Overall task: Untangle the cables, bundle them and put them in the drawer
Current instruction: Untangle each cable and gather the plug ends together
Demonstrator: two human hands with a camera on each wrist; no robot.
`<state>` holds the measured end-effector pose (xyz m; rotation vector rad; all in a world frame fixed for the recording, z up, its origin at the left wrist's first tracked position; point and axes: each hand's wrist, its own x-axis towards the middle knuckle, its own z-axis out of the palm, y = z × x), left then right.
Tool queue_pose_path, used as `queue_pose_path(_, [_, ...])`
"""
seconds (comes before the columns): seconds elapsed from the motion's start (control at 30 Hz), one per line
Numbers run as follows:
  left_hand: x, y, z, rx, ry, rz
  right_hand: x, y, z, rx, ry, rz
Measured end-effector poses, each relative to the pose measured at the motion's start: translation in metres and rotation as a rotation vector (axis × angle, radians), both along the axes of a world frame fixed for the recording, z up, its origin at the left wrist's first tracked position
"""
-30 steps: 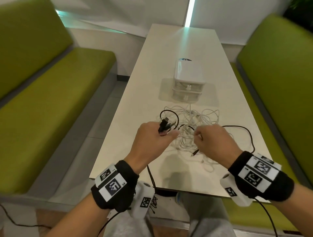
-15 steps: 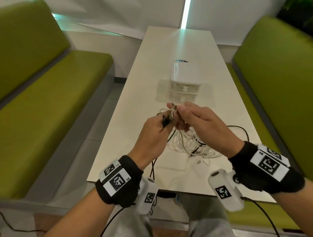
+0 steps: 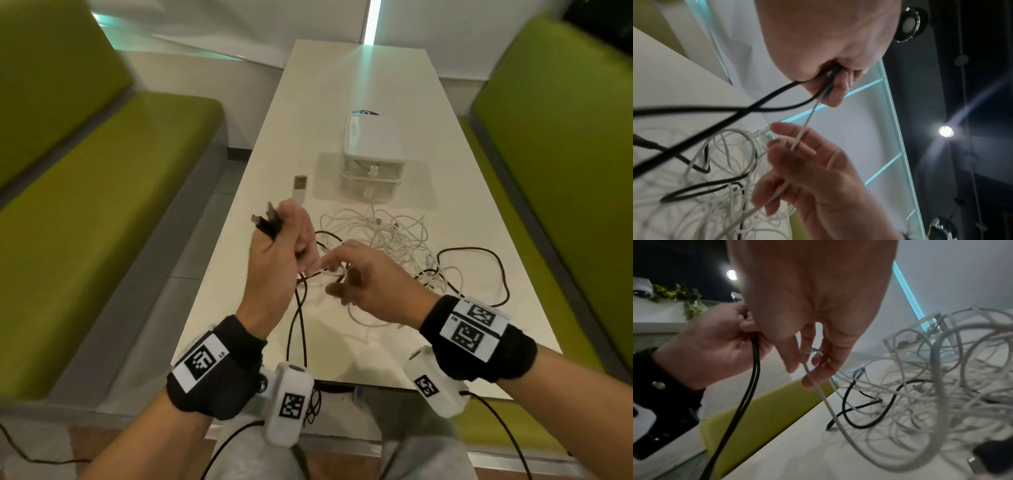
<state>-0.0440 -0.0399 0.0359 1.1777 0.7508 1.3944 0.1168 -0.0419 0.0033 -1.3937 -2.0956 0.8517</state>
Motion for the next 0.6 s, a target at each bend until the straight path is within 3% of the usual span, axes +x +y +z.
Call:
queue_pose_path(0.2, [-0.031,0.012,0.020,0.113,-0.015,0.209,0.019,0.010,0.004,-0.029,0.059,-0.263])
queue_pose_path(0.3, [-0.046,0.018,0.031,0.148,-0.052,0.321,0.044,0.021,0.005,0.041,-0.117,-0.368])
queue_pose_path(0.4, [-0.048,0.020,0.035,0.150,-0.077,0.376,0.056,0.030,0.003,0.066,-0.456,-0.312])
queue_pose_path(0.47, [-0.043,0.018,0.034,0.139,-0.074,0.379,0.052,0.027,0.003,0.138,-0.546,-0.293])
queue_pose_path(0.6, [-0.033,0.009,0.032,0.132,-0.058,0.324,0.023,0.006,0.013,0.285,-0.397,-0.125])
